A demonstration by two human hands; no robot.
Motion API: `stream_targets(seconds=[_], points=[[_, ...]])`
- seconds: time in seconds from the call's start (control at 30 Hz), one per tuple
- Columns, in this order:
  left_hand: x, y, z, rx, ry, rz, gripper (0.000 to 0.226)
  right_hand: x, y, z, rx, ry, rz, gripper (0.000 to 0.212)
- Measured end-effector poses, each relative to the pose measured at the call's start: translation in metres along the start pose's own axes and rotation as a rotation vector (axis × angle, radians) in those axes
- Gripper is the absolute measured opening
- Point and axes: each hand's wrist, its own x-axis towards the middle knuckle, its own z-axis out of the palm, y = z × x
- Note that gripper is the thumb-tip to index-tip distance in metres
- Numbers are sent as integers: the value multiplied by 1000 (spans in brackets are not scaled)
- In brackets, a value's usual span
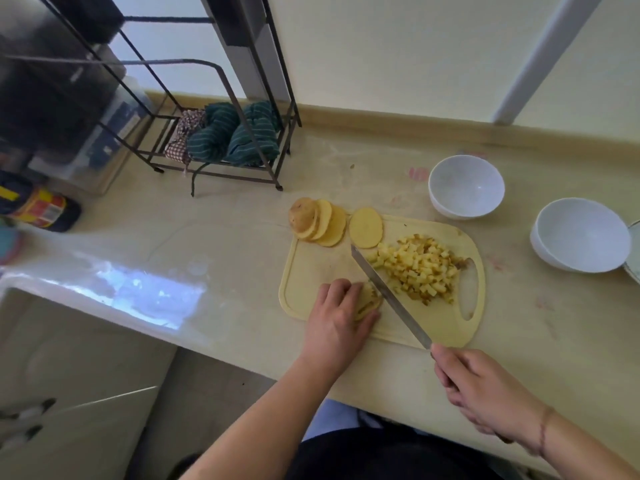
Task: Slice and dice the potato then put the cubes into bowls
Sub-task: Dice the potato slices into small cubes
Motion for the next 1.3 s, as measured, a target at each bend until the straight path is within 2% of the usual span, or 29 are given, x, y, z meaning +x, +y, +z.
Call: stream_targets(seconds=[0.2, 0.47, 0.63, 0.73, 0.9, 1.13, 1.3], points=[[-9, 13, 9, 10, 56, -87, 51, 4, -4, -20, -45, -115, -5, 49], [-8, 23, 14, 33, 86, -233, 55, 5, -4, -55, -28, -171, -6, 51], [27, 47, 15, -38, 186, -377, 38, 1, -10, -79, 56, -178, 25, 64], [49, 61, 19, -81, 205, -430, 31, -1, -14, -92, 53, -188, 23, 61], [67, 75, 29, -91, 240, -387, 15, -5, -16, -107, 32, -180, 11, 63], [63, 78, 33, -115, 249, -366, 23, -13, -11, -116, 62, -146, -16, 68], [51, 65, 23, -174, 308, -221, 20, -20, -7, -115, 99, -81, -24, 82]])
